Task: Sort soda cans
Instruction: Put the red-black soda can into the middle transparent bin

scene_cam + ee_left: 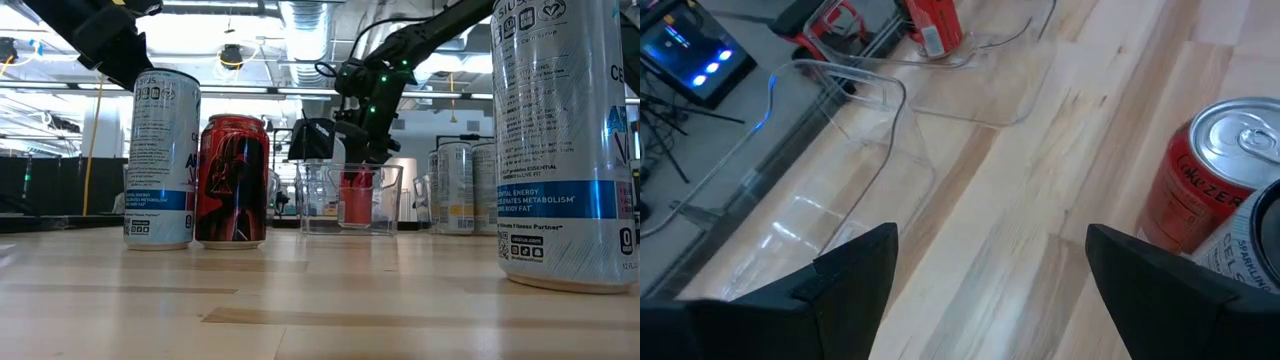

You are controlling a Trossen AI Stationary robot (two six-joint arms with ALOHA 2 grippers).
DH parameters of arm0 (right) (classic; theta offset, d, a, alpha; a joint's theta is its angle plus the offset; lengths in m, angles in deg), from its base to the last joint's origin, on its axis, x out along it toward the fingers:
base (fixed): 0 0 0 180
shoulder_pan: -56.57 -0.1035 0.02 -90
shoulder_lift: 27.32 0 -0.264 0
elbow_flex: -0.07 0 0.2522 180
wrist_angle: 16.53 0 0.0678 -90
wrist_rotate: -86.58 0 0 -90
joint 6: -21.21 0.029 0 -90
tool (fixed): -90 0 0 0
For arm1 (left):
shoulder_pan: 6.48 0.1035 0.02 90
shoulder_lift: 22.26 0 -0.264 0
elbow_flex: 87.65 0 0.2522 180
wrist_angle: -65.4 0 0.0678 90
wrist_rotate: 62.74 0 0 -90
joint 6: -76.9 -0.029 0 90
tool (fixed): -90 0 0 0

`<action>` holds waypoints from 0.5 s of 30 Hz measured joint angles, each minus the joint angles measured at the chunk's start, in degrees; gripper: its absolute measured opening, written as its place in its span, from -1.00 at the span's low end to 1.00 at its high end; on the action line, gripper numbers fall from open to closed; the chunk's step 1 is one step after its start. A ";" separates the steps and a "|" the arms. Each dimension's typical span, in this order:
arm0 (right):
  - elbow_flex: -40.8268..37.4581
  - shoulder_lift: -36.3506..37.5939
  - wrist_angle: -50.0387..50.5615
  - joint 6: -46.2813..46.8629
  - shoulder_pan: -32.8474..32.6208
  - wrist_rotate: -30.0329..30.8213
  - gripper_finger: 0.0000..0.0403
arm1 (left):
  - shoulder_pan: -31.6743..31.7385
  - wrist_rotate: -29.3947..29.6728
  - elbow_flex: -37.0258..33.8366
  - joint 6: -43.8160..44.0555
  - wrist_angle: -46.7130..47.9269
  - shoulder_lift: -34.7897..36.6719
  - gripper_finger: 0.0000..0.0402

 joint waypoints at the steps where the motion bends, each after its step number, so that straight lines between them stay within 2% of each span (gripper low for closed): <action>1: 0.00 0.00 -0.18 -0.07 -0.01 0.00 0.53 | 0.00 0.02 0.00 0.04 -0.02 0.00 0.59; 10: 0.00 0.02 -0.77 -0.16 -0.21 0.04 0.53 | 0.00 0.04 0.00 0.03 0.00 0.00 0.59; 15: 0.00 0.04 -0.89 2.81 -0.19 1.36 0.53 | 0.00 0.64 0.00 -0.41 -0.01 0.00 0.59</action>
